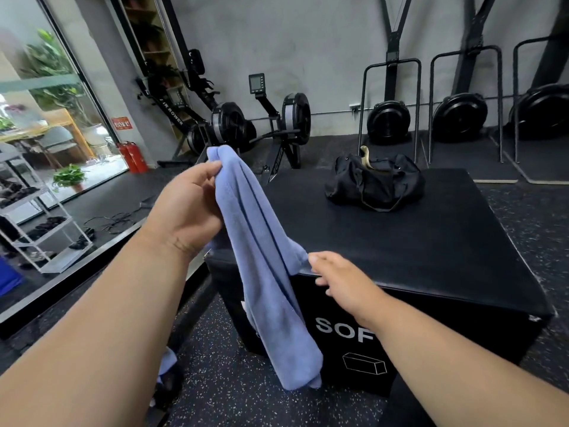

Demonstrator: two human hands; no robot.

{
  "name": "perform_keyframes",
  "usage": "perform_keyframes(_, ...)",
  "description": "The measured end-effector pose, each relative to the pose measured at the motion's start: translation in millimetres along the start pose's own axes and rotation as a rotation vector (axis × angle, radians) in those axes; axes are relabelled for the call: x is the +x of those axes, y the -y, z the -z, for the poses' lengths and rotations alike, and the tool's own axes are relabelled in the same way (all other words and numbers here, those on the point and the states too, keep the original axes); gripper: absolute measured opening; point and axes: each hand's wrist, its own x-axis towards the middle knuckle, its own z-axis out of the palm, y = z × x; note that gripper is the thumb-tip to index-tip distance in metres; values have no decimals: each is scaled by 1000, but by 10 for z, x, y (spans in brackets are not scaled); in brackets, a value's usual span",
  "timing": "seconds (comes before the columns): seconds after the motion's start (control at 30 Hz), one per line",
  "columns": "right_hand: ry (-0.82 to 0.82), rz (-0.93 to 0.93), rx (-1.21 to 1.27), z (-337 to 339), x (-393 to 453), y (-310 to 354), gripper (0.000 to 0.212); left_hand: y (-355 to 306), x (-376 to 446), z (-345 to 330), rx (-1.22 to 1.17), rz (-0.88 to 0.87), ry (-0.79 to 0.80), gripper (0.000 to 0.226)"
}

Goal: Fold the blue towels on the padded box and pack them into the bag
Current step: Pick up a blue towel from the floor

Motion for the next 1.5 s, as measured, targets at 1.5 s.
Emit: perform_keyframes(1.5,-115,322,340,530,53,440,33,1350,166,769,270,329,-202,42)
